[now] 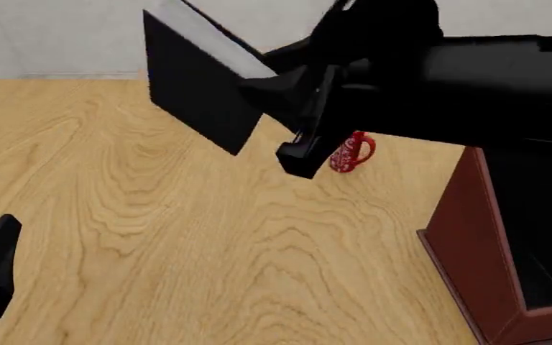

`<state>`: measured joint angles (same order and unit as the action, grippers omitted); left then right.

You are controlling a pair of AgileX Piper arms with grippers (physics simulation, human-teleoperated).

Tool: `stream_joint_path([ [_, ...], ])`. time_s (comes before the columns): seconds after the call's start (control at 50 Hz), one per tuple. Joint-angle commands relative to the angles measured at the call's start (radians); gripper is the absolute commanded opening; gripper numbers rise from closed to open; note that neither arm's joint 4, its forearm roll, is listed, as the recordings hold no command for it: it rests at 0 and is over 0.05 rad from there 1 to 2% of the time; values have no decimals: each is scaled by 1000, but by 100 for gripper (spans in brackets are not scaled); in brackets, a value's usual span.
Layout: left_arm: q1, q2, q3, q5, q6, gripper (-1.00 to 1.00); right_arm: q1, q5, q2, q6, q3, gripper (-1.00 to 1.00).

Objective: Pick up the book and place it in the left compartment of the caddy.

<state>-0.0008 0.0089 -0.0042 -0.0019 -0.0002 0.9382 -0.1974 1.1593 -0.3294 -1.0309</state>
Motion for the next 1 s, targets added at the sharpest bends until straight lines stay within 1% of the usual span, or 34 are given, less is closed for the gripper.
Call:
stream_joint_path([
  [0.02, 0, 0, 0, 0, 0, 100, -75, -28, -238, 152, 89, -100],
  [0.1, 0, 0, 0, 0, 0, 100, -103, -79, -336, 172, 108, -100],
  [0.14, 0, 0, 0, 0, 0, 100, -106, -82, -365, 183, 125, -100],
  [0.18, 0, 0, 0, 0, 0, 100, -112, -85, -411, 207, 161, -100],
  [0.24, 0, 0, 0, 0, 0, 100, -121, -102, -468, 221, 193, -100],
  [0.3, 0, 0, 0, 0, 0, 100, -157, -150, -553, 238, 216, -100],
  [0.38, 0, 0, 0, 0, 0, 100, -177, -185, -634, 267, 254, -100],
  [0.5, 0, 0, 0, 0, 0, 100, -203, -245, -733, 311, 305, -100],
  [0.6, 0, 0, 0, 0, 0, 100, -207, -291, -802, 336, 337, -100],
  [0.64, 0, 0, 0, 0, 0, 100, -210, -315, -825, 343, 333, -100],
  [0.68, 0, 0, 0, 0, 0, 100, -229, -347, -857, 358, 335, -100],
  [0.74, 0, 0, 0, 0, 0, 100, -261, -421, -915, 387, 332, -100],
  [0.86, 0, 0, 0, 0, 0, 100, -312, -527, -986, 405, 303, -100],
  [0.94, 0, 0, 0, 0, 0, 100, -336, -602, -1039, 417, 278, -100],
  [0.96, 0, 0, 0, 0, -1, 100, -336, -607, -1042, 418, 276, -100],
  [1.0, 0, 0, 0, 0, 0, 100, -353, -678, -1081, 418, 237, -100],
])
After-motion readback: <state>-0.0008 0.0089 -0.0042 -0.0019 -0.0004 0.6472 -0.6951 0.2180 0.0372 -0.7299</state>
